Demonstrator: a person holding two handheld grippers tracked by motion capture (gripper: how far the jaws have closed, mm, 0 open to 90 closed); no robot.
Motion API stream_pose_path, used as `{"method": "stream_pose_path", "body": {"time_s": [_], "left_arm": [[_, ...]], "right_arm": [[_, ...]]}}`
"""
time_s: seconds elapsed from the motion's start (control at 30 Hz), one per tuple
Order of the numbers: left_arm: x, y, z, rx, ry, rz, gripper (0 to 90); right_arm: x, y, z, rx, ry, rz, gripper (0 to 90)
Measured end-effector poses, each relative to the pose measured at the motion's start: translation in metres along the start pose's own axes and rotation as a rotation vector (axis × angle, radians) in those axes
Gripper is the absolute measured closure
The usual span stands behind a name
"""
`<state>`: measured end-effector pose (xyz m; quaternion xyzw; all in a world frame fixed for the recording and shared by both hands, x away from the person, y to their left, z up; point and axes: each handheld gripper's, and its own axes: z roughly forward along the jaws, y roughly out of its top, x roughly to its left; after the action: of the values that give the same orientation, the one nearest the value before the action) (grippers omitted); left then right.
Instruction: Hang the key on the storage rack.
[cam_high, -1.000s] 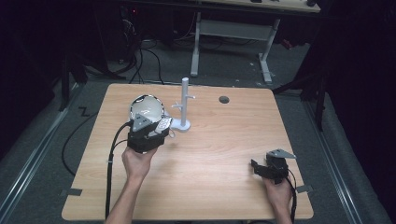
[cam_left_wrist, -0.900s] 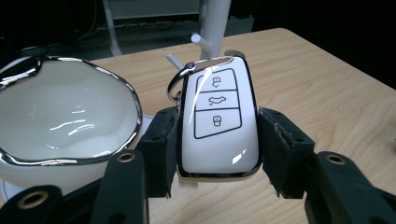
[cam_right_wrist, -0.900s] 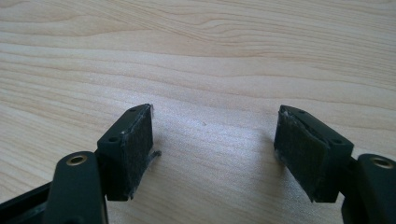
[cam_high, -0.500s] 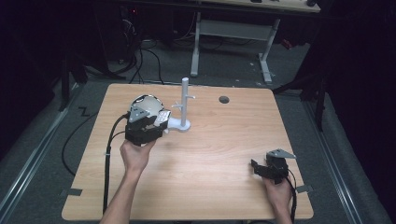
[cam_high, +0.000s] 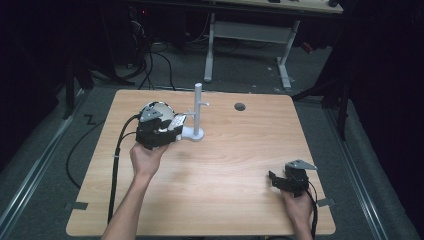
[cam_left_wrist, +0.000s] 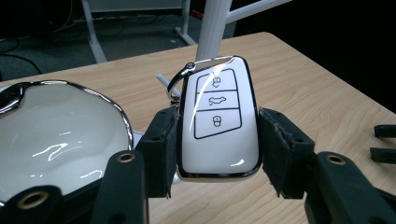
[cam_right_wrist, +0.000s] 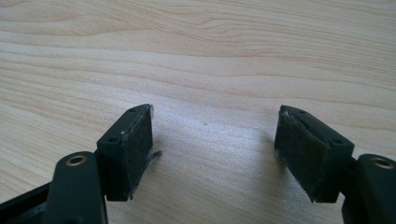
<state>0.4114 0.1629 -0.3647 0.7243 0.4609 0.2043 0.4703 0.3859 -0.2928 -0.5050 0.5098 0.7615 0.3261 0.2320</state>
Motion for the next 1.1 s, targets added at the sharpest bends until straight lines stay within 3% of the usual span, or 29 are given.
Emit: {"method": "stream_pose_path", "body": {"time_s": [0.37, 1.1], "left_arm": [[0.003, 0.011, 0.003, 0.001, 0.01, 0.008, 50.1], [-0.001, 0.03, 0.005, -0.008, -0.016, 0.018, 50.1]], "right_arm": [[0.0, 0.0, 0.0, 0.001, 0.001, 0.002, 27.9], [0.0, 0.0, 0.0, 0.001, 0.003, 0.001, 27.8]]}}
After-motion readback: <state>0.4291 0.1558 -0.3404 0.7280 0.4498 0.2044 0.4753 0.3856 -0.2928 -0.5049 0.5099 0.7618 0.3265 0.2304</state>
